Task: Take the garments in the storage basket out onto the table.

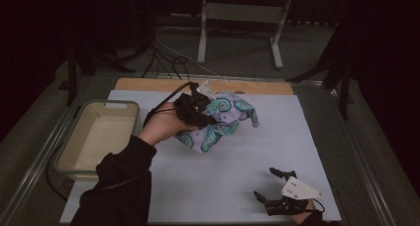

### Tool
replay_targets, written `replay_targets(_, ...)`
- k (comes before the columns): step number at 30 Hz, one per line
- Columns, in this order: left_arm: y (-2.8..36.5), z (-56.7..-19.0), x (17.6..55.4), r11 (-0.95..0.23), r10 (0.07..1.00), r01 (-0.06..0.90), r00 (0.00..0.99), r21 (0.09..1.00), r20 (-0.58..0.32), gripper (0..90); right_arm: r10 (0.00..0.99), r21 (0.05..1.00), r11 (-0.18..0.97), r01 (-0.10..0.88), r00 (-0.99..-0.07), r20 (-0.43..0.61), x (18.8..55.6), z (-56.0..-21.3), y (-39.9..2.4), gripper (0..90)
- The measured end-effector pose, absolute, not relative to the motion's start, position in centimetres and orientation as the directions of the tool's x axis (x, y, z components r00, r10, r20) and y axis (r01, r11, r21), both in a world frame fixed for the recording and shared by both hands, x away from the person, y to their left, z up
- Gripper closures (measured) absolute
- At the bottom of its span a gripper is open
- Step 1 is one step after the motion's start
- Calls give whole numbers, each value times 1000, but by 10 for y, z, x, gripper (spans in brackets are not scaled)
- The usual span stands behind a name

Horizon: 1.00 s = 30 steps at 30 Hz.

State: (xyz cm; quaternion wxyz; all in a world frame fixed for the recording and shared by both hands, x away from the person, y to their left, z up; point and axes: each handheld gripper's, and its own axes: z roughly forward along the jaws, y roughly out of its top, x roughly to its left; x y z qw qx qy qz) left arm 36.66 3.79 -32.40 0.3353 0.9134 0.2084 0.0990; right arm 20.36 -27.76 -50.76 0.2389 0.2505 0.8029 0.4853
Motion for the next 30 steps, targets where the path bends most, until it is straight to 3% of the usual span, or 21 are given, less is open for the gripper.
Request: replay_targets(30,7,-365,385,-611,568,454,822,648,-40,667,641,897,411,164,-752,-157,202,-506,-277,101)
